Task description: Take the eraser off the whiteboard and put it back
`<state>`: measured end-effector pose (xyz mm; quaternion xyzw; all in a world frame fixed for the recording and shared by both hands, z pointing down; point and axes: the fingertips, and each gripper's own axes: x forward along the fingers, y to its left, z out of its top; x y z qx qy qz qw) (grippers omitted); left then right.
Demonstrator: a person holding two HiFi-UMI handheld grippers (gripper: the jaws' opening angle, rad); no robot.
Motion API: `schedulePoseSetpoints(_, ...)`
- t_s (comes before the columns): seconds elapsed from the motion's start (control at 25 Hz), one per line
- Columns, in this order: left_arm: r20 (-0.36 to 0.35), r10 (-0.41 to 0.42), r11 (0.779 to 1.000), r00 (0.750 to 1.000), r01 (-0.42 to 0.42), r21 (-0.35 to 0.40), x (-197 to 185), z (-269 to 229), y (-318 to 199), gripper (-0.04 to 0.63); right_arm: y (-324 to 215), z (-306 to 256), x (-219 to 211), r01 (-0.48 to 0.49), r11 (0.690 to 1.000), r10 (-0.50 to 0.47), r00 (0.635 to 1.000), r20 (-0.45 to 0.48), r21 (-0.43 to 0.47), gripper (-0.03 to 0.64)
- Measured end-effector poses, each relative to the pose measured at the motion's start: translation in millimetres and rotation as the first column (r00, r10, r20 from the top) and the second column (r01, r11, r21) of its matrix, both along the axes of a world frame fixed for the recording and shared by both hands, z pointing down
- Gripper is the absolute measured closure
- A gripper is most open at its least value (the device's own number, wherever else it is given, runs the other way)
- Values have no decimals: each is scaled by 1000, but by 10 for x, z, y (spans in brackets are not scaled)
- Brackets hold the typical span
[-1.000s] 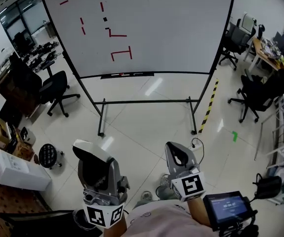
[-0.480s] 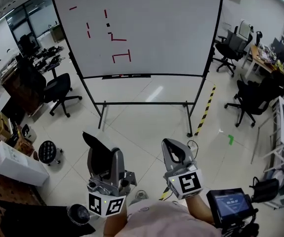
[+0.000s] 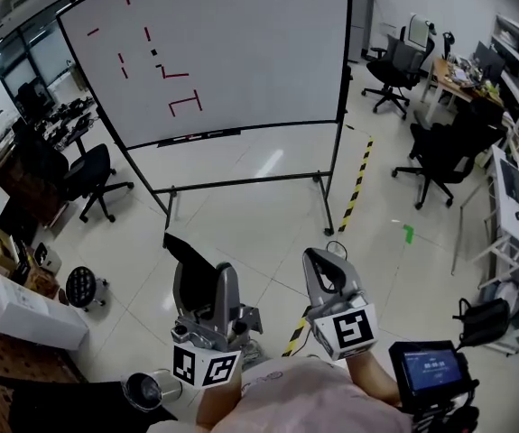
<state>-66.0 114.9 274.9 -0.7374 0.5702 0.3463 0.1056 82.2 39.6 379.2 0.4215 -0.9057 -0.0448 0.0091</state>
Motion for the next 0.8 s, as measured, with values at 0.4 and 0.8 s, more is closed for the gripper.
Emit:
schedulePoseSetpoints(0.4, 18, 30, 1000, 999, -30, 0, 307, -38, 7, 321, 79, -43, 289, -19, 1000, 19, 1000, 21, 11, 614)
schedulePoseSetpoints(0.8, 46, 68, 998, 997, -69, 10, 557, -17, 6, 319, 76, -17, 468, -14, 1000, 14, 1000, 26, 15, 612)
